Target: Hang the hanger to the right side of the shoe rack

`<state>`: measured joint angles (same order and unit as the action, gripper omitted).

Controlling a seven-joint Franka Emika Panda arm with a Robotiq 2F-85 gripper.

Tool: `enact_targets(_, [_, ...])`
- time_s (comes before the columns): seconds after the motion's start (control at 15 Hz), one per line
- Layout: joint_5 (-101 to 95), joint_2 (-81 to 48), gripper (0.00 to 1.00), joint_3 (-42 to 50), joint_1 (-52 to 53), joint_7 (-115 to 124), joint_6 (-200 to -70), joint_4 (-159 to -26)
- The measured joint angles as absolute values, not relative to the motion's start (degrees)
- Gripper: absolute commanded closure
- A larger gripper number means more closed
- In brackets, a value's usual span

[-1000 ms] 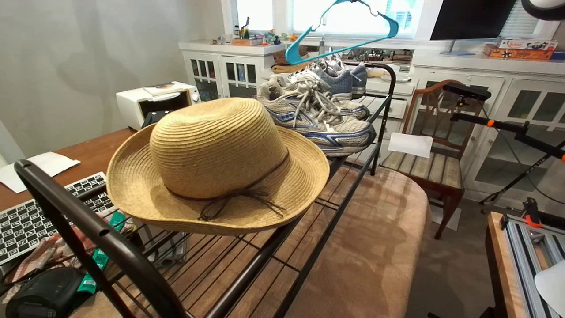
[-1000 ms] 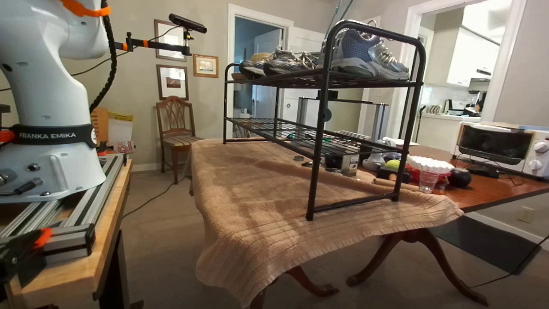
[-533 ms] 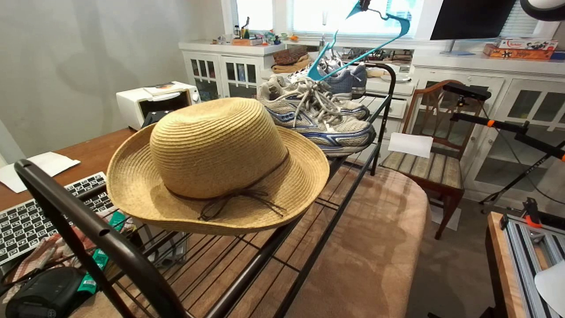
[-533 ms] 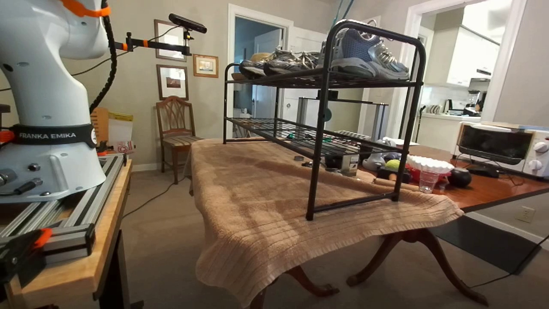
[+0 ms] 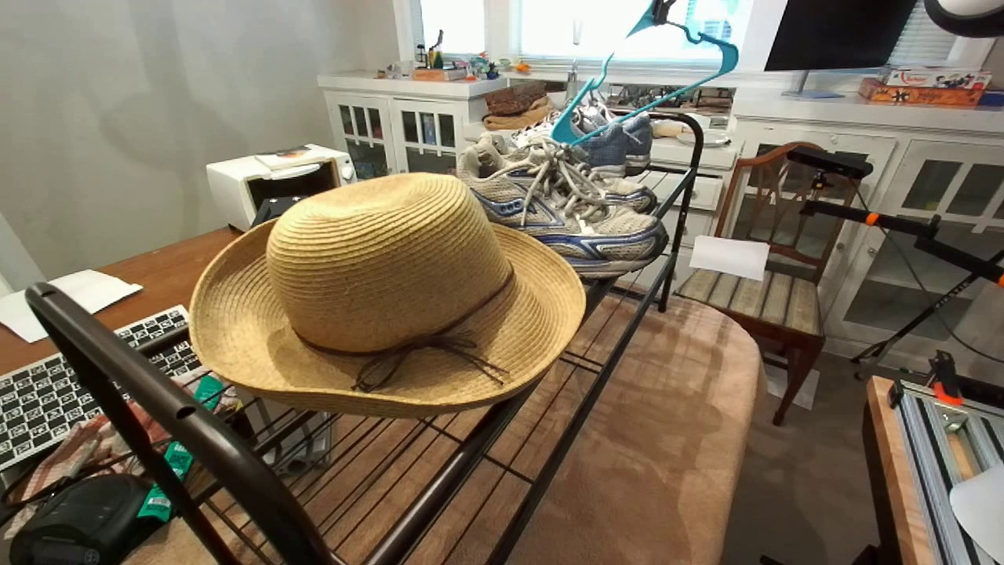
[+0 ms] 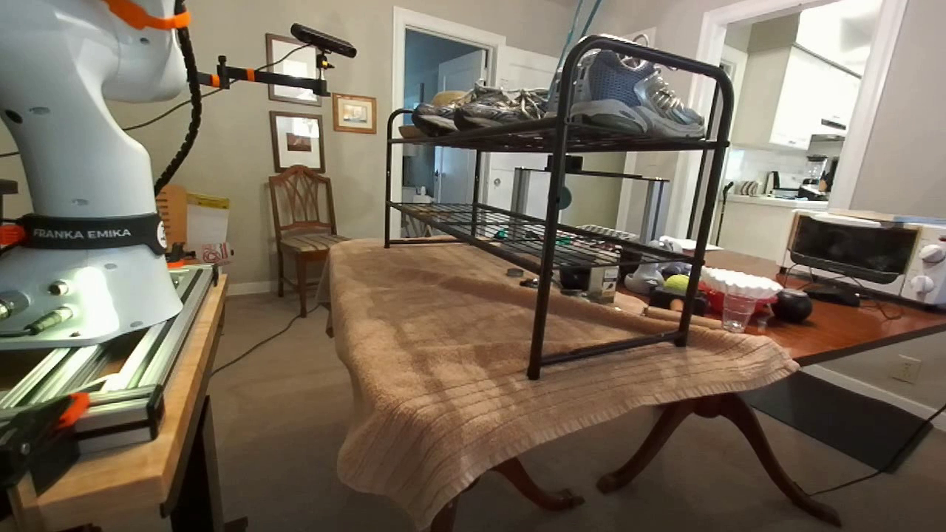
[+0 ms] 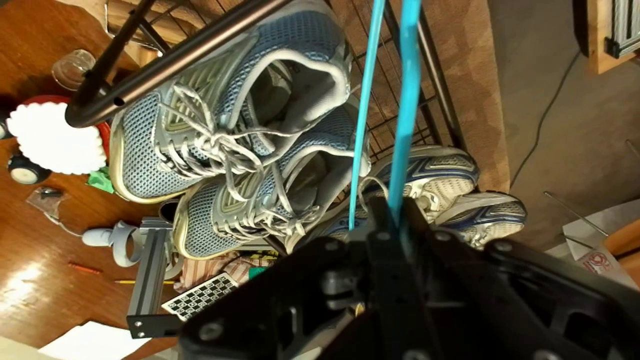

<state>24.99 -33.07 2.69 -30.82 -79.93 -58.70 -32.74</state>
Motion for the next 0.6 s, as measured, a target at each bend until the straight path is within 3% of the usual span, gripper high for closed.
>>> enact_targets(0.07, [25.1,-33.0,0.98,2.7,-31.0,-79.4,-58.9,-32.7])
enact_targets(0.13, [25.4,-32.8,0.92,2.8,-31.3,-78.2,-59.4,-32.7])
enact_targets(0.6, [25.4,-32.7,0.92,2.8,-31.4,-78.1,-59.5,-32.9])
